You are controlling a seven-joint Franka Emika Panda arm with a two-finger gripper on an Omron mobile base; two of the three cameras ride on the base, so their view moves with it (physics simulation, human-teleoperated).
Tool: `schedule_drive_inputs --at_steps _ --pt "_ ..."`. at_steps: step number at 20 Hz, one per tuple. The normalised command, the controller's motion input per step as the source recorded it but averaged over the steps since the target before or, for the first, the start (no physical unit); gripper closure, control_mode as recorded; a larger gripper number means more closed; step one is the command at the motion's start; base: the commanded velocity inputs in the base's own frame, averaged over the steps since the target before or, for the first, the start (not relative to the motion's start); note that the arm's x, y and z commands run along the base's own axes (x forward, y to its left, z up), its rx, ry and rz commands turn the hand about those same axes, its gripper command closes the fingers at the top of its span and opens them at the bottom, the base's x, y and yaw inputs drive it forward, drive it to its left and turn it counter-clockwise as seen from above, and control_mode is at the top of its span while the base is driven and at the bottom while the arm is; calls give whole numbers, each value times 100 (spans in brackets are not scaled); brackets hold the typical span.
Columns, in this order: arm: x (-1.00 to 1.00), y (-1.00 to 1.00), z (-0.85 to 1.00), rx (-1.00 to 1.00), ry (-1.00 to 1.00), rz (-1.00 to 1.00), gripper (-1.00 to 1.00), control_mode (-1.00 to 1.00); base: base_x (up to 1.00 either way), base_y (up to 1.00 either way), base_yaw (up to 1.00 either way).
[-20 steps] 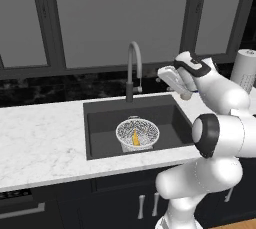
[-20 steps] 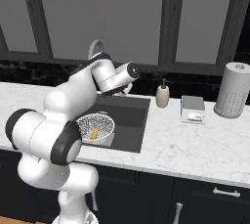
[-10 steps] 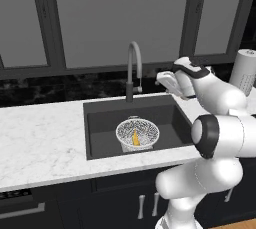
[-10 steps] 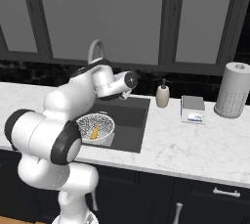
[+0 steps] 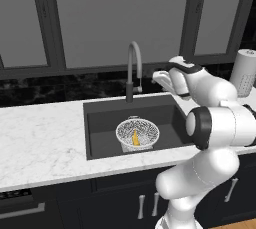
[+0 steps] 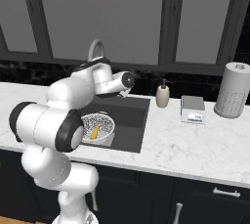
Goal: Put the colander in the sink, put the banana in the colander, and turn on the sink faucet and pour water over the colander.
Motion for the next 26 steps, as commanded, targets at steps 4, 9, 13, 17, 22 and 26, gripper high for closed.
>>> schedule_drive_inputs --at_steps 4,9,13,17,22,26 --pt "41 0 -9 0 0 -1 -100 -100 0 0 0" --pt "29 0 -20 0 0 -1 -100 -100 0 0 0" --pt "22 0 -26 0 0 -1 -100 -100 0 0 0" --pt "24 0 -25 0 0 0 -100 -100 0 0 0" --pt "22 1 -22 0 0 0 -100 -100 0 0 0" --pt "27 5 -14 0 0 0 -100 -100 0 0 0"
